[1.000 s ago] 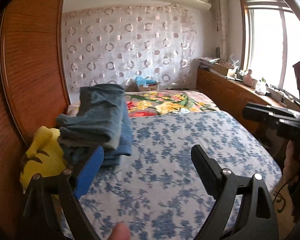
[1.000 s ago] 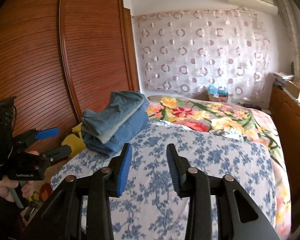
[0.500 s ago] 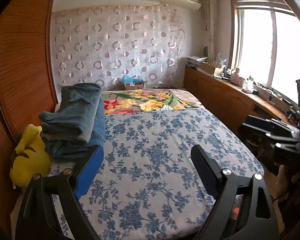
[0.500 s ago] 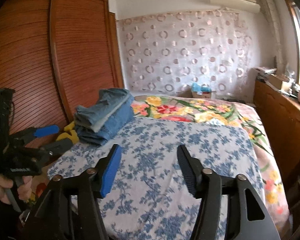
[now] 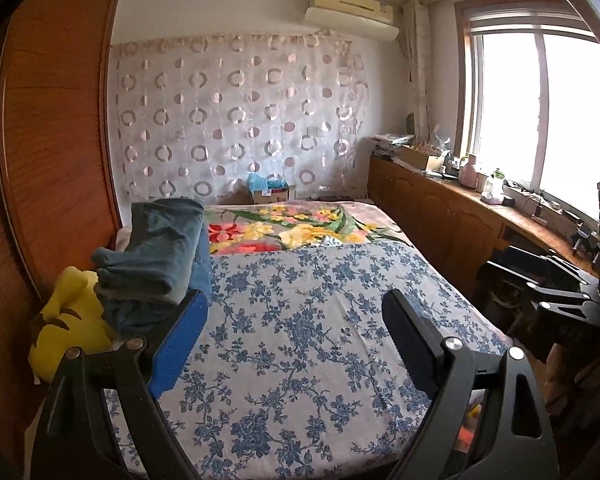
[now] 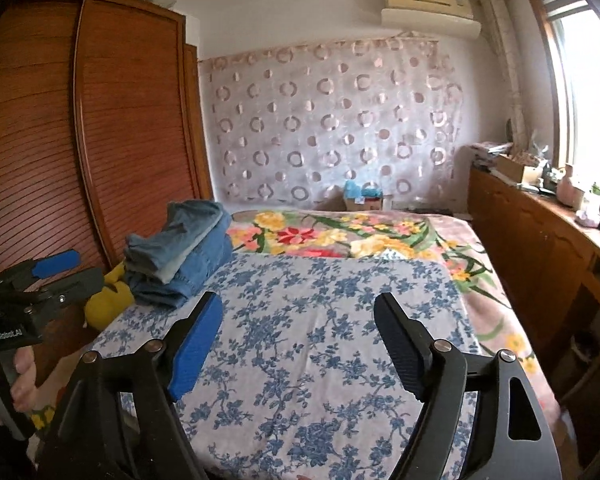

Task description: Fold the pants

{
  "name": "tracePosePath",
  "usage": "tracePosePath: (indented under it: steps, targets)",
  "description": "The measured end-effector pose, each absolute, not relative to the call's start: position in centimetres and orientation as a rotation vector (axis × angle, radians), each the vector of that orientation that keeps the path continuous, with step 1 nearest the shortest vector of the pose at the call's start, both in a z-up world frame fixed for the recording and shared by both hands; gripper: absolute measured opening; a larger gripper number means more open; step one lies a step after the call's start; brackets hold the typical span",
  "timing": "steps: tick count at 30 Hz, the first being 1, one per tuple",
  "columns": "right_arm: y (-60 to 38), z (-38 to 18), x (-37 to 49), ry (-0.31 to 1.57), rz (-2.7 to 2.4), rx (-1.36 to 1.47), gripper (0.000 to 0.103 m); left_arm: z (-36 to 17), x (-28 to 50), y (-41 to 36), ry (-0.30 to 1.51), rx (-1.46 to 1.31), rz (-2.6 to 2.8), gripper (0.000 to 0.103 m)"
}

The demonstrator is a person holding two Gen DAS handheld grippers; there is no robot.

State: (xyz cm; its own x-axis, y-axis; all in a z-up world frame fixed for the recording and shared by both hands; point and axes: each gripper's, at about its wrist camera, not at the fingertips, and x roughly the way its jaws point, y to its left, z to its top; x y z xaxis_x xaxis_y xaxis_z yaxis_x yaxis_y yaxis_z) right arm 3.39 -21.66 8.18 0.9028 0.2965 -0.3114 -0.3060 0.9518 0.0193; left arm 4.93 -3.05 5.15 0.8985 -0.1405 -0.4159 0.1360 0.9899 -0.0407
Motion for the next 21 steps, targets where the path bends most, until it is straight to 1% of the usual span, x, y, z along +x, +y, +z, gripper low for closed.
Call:
tracePosePath:
  steps: [11, 21]
  targets:
    - [-21.8, 8.6, 1.2, 0.270, 0.291, -0.029, 0.085, 7.2, 3.0, -3.4, 0.388, -0.004, -0.136, 0.089]
    - [-21.6, 8.3, 0.0, 0.218, 0.261, -0.032, 0.087, 8.2, 1.5, -3.3, 0.354, 0.001, -0.124, 0.089]
